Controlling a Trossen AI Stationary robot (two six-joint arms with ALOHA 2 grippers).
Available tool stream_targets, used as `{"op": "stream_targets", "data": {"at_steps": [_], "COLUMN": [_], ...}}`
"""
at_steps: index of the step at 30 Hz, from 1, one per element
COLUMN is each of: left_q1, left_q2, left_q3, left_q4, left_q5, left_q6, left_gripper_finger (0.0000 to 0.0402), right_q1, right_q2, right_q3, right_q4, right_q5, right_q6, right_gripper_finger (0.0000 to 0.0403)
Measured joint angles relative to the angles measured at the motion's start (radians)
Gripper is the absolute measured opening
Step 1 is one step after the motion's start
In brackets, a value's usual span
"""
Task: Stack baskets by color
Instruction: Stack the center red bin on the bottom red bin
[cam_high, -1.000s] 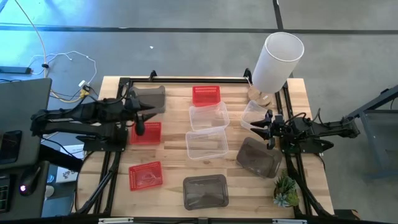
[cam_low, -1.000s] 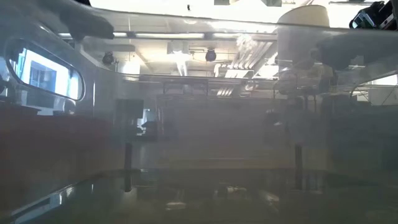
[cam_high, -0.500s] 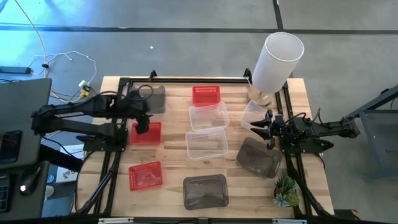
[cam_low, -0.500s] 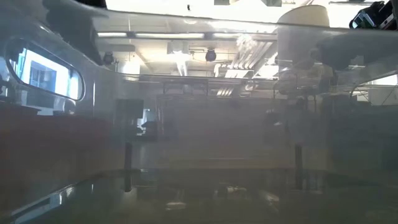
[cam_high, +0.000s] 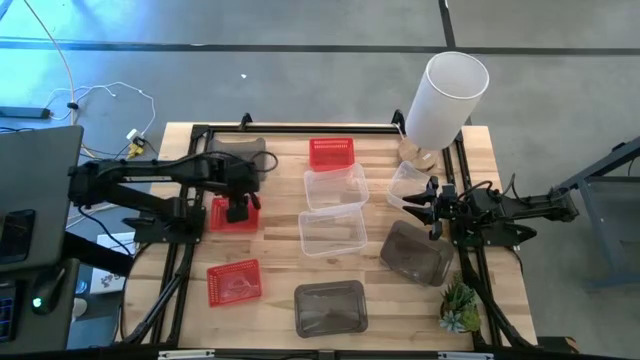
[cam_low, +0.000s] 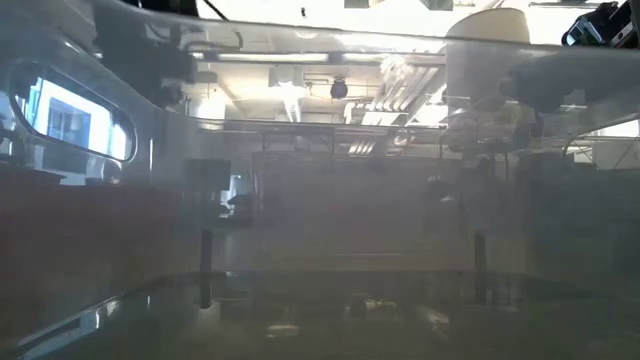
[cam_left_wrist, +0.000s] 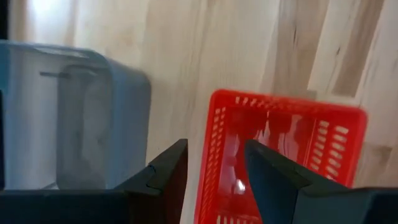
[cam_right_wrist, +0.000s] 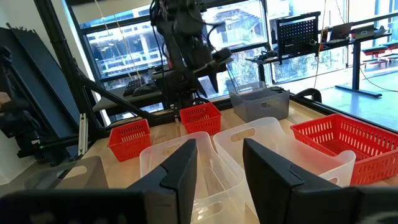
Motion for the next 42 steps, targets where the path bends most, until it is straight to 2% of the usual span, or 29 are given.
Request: {"op": "stream_targets", "data": {"at_steps": [9,15,34,38,42], "left_q1": [0.0,0.0,0.0,0.001,0.014], "left_q2": [0.119,0.182,0.375,0.393,0.4], "left_q3": [0.0,0.0,0.0,-0.001,-0.001], "left_q4": [-0.037,-0.039,-0.008,-0.01,-0.01], "left_q5": [-0.001,-0.056,-0.091,-0.098,-0.067], "left_q6": [0.0,-0.015,-0.066,-0.064,-0.061], "left_gripper_finger": [0.0145,0.0145,0.0144,0.0121,0.0075], "right_q1": [0.0,0.0,0.0,0.0,0.0], "right_q2": [0.0,0.0,0.0,0.0,0.0], "right_q3": [0.0,0.0,0.0,0.0,0.0], "right_q4": [0.0,0.0,0.0,0.0,0.0], "right_q5": [0.0,0.0,0.0,0.0,0.0], "right_q6": [0.0,0.0,0.0,0.0,0.0], "right_gripper_finger": [0.0119,0.0119,0.0119,0.0119,0.0119]}}
